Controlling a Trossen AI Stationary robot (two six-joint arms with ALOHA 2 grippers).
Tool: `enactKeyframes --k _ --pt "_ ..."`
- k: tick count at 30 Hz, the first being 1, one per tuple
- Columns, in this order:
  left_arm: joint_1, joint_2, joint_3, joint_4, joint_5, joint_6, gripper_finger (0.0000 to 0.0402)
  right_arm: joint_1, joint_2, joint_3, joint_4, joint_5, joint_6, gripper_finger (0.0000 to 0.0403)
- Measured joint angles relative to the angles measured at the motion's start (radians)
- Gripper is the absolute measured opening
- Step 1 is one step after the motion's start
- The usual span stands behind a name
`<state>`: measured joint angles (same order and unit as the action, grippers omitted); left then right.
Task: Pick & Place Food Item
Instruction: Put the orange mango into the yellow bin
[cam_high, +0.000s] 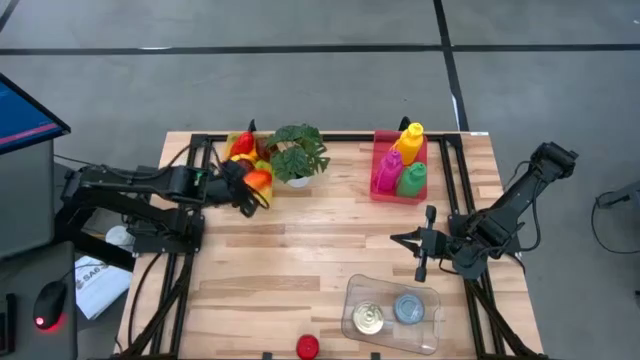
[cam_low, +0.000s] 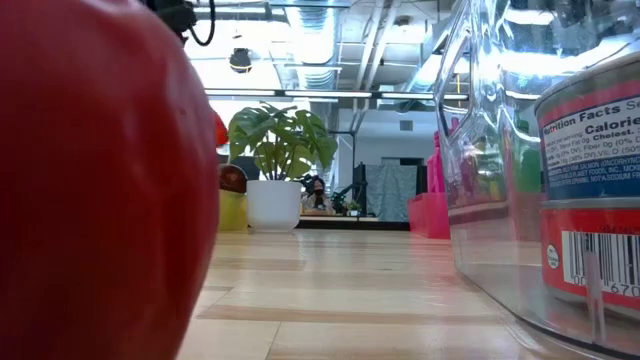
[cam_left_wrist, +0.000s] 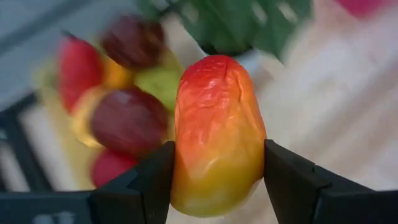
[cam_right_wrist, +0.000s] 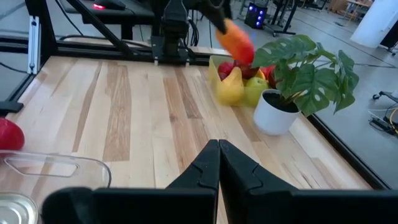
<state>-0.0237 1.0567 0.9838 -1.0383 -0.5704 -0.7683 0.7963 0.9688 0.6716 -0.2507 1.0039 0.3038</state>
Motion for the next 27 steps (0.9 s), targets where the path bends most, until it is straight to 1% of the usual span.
enactKeyframes --k 4,6,7,12,16,18,22,24,27 --pt "0.029 -0.043 0.000 -0.001 -0.172 0.003 0.0200 0.000 0.000 0.000 0.001 0.000 0.000 0.0000" --pt "0.049 -0.047 0.000 -0.003 -0.216 0.027 0.0200 0.000 0.000 0.000 0.001 0.000 0.000 0.0000" --pt "0.063 -0.047 0.000 0.000 -0.222 0.041 0.0201 0.000 0.000 0.000 0.001 0.000 0.000 0.0000" --pt "0.138 -0.001 -0.006 0.005 -0.229 0.135 0.0201 0.000 0.000 0.000 0.001 0.000 0.000 0.0000" --pt "0.219 0.033 -0.054 0.029 -0.259 0.192 0.0202 0.000 0.000 0.000 0.001 0.000 0.001 0.0000" --pt "0.268 0.035 -0.081 0.030 -0.244 0.223 0.0205 0.000 0.000 0.000 0.002 0.000 0.001 0.0000" --pt "0.370 0.040 -0.108 0.046 -0.178 0.266 0.0205 0.000 0.000 0.000 0.006 0.000 0.001 0.0000" --pt "0.411 0.040 -0.121 0.097 -0.156 0.304 0.0203 0.000 0.000 0.000 0.004 0.000 0.001 0.0000" --pt "0.467 0.040 -0.132 0.191 -0.123 0.407 0.0205 0.000 0.000 0.000 0.004 0.000 0.001 0.0000"
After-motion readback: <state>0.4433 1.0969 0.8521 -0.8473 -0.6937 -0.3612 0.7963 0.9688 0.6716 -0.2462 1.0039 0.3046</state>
